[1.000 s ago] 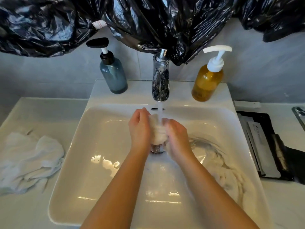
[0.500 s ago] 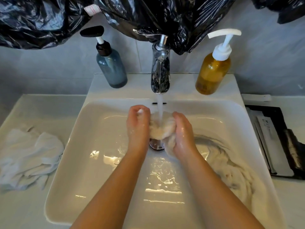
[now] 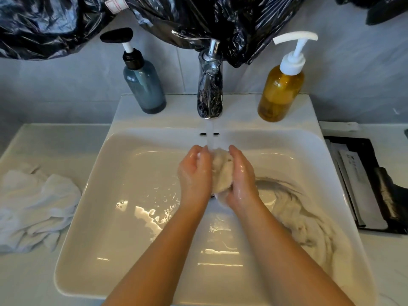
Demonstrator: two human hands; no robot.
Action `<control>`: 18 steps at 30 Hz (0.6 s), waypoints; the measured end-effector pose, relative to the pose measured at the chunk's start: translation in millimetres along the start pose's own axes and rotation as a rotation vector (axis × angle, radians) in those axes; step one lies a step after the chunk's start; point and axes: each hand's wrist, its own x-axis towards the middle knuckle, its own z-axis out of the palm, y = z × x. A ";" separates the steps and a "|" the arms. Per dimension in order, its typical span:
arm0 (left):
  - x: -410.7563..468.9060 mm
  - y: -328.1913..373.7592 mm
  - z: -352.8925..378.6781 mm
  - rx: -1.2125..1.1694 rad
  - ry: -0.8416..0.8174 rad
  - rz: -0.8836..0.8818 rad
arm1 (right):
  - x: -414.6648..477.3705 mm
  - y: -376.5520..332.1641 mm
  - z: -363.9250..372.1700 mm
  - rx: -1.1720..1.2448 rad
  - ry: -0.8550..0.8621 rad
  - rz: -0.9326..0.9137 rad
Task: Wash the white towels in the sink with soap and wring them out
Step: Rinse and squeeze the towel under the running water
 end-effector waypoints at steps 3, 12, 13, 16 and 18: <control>-18.1 5.2 5.3 0.072 0.017 0.153 | -4.6 5.3 4.1 0.036 -0.016 -0.027; 35.0 -15.1 -5.9 0.004 0.059 -0.086 | -3.0 7.4 11.2 -0.102 0.048 -0.157; 25.1 -12.1 -8.3 -0.015 0.041 -0.052 | -1.9 7.6 11.0 -0.083 0.045 -0.162; -8.0 -2.9 -6.1 0.032 -0.009 0.136 | -1.6 4.4 10.7 -0.035 -0.038 -0.132; -10.1 -3.2 2.8 0.173 0.037 0.193 | -1.9 7.0 13.6 -0.034 -0.103 -0.062</control>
